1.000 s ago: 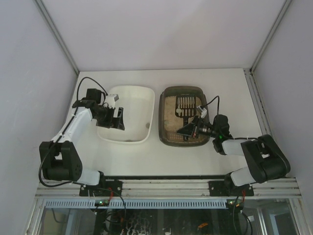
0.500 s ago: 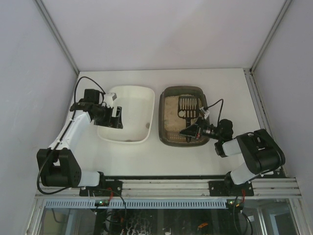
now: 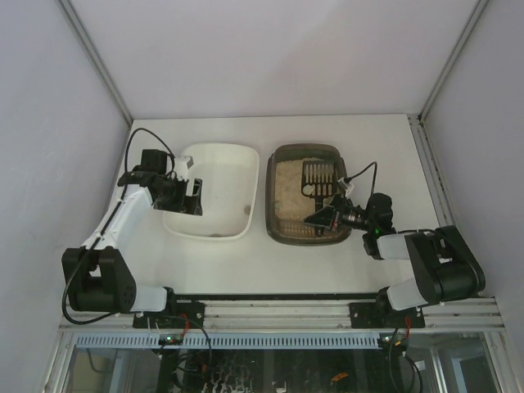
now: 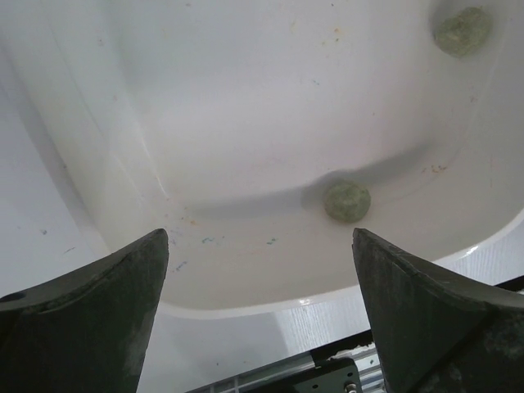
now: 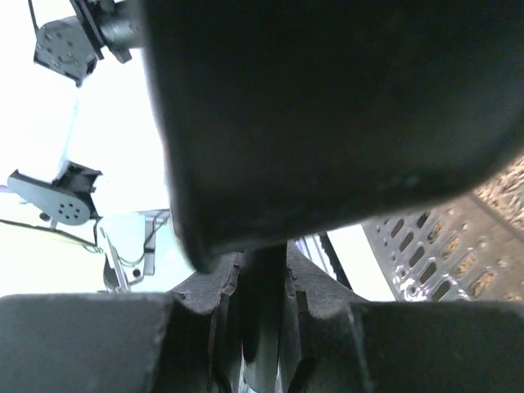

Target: Clean the litter box

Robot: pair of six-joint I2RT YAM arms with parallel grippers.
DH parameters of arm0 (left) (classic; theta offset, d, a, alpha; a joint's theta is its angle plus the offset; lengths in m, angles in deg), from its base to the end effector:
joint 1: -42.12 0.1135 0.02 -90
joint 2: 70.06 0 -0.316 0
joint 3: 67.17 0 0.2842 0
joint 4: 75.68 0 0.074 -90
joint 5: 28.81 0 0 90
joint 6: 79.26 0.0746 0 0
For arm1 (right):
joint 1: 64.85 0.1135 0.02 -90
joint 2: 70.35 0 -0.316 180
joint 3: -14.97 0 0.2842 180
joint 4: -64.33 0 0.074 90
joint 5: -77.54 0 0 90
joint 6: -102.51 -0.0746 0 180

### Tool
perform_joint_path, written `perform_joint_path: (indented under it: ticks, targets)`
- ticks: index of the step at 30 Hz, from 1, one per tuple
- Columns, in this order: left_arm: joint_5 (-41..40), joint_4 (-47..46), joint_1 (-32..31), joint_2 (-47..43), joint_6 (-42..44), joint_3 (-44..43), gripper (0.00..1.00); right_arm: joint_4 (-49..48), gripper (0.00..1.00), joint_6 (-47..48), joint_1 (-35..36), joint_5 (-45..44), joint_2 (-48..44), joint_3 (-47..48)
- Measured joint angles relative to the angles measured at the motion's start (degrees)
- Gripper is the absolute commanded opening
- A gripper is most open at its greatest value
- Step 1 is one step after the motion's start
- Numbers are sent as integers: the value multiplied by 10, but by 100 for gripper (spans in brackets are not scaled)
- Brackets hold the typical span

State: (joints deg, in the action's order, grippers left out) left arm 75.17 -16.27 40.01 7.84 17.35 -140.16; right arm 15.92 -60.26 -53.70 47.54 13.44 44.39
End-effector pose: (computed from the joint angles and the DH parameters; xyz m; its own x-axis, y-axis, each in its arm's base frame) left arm 0.2995 -0.0291 0.2662 -0.8785 0.1441 -0.4555 0.2431 0.9556 -0.1664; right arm 0.2446 0.1141 0.1851 -0.9297 0.3035 -0.2087 -0.1817 0.1151 0.9766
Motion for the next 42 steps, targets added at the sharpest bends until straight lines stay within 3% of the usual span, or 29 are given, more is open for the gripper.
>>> perform_joint_path:
  ticks: [13,19,25,30,34,37,42]
  targets:
    - [-48,-2,27,-33,-10,-1,100,106,0,53,33,0,-18,7]
    - [-57,-20,57,-40,-31,1,100,357,0,195,115,-70,-47,126]
    - [-27,-54,98,-110,-35,22,100,485,0,247,156,-113,-42,220]
    - [21,-63,141,-138,-34,23,100,683,0,325,236,-240,39,397]
    - [50,-61,181,-132,-31,23,100,860,0,401,335,-384,147,620]
    - [71,-59,198,-127,-28,24,100,998,0,457,405,-528,236,784]
    - [87,-59,201,-127,-25,30,100,1157,0,518,491,-730,362,948]
